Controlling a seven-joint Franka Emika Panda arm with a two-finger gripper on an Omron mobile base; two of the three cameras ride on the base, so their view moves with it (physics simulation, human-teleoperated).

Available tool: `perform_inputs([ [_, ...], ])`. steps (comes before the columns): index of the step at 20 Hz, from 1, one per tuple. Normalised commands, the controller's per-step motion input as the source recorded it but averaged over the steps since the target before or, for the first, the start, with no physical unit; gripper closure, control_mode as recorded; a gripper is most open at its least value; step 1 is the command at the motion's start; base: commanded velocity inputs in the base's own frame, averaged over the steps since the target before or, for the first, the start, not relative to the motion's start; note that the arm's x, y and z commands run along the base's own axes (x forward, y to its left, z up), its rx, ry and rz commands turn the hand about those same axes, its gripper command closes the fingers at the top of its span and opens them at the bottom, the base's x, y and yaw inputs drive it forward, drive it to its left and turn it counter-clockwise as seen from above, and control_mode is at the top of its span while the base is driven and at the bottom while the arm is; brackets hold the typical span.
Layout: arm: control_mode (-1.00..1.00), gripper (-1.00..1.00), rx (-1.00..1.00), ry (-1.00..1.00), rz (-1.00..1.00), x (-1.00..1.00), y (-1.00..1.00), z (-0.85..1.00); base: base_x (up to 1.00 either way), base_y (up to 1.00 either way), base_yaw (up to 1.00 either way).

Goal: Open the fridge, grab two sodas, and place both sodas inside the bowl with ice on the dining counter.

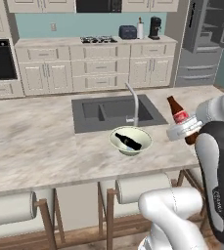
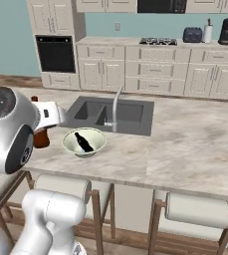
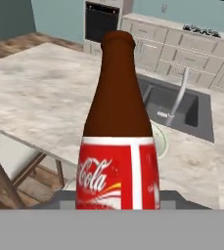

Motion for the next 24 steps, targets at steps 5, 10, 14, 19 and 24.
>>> perform_inputs([
  [5, -1.00, 1.00, -0.32, 0.42, 0.12, 1.00, 0.21, -0.71, 0.00, 0.00, 0.00],
  [10, -1.00, 1.00, -0.20, 0.25, 0.12, 0.79, 0.03, -0.63, 0.00, 0.00, 0.00],
  [14, -1.00, 1.00, -0.02, 0.00, 0.06, 0.40, -0.04, -0.42, 0.00, 0.00, 0.00],
  [19, -1.00, 1.00, -0.01, 0.00, 0.03, 0.28, 0.00, -0.31, 0.00, 0.00, 0.00],
  [24, -1.00, 1.00, 0.00, 0.01, 0.03, 0.36, 0.00, -0.30, 0.00, 0.00, 0.00],
])
